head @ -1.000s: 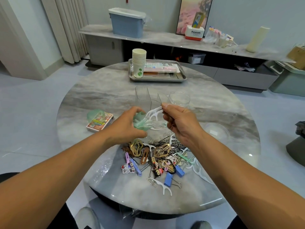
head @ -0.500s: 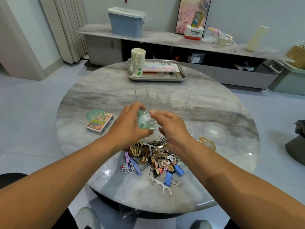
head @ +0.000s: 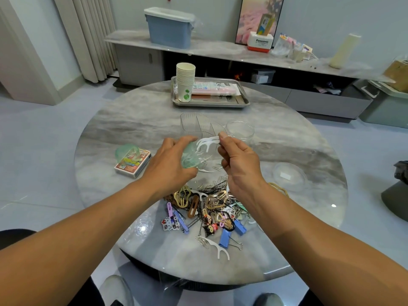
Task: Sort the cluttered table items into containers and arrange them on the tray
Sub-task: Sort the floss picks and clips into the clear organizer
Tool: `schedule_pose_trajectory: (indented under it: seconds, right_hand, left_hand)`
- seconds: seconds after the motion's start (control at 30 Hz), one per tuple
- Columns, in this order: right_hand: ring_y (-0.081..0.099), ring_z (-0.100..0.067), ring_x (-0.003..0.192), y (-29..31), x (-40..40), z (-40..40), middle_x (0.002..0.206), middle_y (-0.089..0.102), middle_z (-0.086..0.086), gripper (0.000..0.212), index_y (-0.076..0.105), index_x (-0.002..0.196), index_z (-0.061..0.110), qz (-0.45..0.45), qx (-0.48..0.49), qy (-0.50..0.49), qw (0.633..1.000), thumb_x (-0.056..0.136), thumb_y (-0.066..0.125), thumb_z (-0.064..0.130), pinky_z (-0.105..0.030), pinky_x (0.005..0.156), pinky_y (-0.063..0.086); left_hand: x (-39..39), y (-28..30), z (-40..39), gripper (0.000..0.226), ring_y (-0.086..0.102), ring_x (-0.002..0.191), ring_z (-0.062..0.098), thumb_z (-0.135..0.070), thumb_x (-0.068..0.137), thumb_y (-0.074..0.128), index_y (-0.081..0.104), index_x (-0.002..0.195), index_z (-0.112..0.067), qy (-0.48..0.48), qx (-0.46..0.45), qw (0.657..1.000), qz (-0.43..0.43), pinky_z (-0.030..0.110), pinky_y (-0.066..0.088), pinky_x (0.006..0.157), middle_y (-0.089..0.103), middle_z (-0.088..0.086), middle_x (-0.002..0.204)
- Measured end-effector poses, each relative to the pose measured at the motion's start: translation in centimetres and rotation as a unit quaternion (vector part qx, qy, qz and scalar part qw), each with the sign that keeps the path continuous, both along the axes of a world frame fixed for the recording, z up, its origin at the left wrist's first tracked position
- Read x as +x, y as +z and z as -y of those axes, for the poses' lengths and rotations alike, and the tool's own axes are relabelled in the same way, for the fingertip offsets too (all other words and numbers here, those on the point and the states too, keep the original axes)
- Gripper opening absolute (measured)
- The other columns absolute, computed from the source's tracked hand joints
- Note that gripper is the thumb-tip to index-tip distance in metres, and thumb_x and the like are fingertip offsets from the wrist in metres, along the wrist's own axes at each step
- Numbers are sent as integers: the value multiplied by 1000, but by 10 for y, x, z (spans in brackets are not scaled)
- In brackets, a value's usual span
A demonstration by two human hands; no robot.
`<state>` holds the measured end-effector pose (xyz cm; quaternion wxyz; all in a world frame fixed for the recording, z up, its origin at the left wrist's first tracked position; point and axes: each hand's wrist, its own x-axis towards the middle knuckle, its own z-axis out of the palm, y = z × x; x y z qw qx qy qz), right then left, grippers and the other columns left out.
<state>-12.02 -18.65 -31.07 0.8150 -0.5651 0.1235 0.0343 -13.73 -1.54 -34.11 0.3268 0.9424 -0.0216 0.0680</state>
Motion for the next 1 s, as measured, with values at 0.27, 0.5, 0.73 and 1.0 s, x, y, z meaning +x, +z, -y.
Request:
schedule_pose_trajectory:
  seconds: [0.27,0.5,0.73,1.0]
  right_hand:
    - [64,-6,70,5,2,5,72,70,3,9,74,83,20,11,14,-57,998,86,81,25,-20,56,41]
    - [62,4,55,1,-5,-2,64,69,13,11,73,79,18,-17,-67,31,997,87,80,22,-11,48,44]
    - [57,7,44,8,2,7,55,65,15,11,71,81,17,-38,-37,-40,998,87,80,22,-12,40,40]
    - [70,-7,90,-7,-12,-14,93,77,-3,10,78,87,15,37,-121,62,990,85,81,24,-17,77,47]
  left_hand:
    - [-2,-4,1,75,49,110,16,-40,82,78,33,141,-52,-5,-29,1000,-2,38,49,90,37,-8,132]
    - [-4,-2,7,76,54,100,15,-37,79,81,35,137,-53,-12,-24,999,31,28,48,72,38,-12,121]
    - [-5,-3,7,76,48,111,14,-34,79,83,37,137,-52,-16,-44,998,40,33,49,86,36,-14,122]
    - [-6,-3,16,78,49,118,12,-34,80,83,35,139,-50,-35,-53,997,53,32,45,89,41,-12,134]
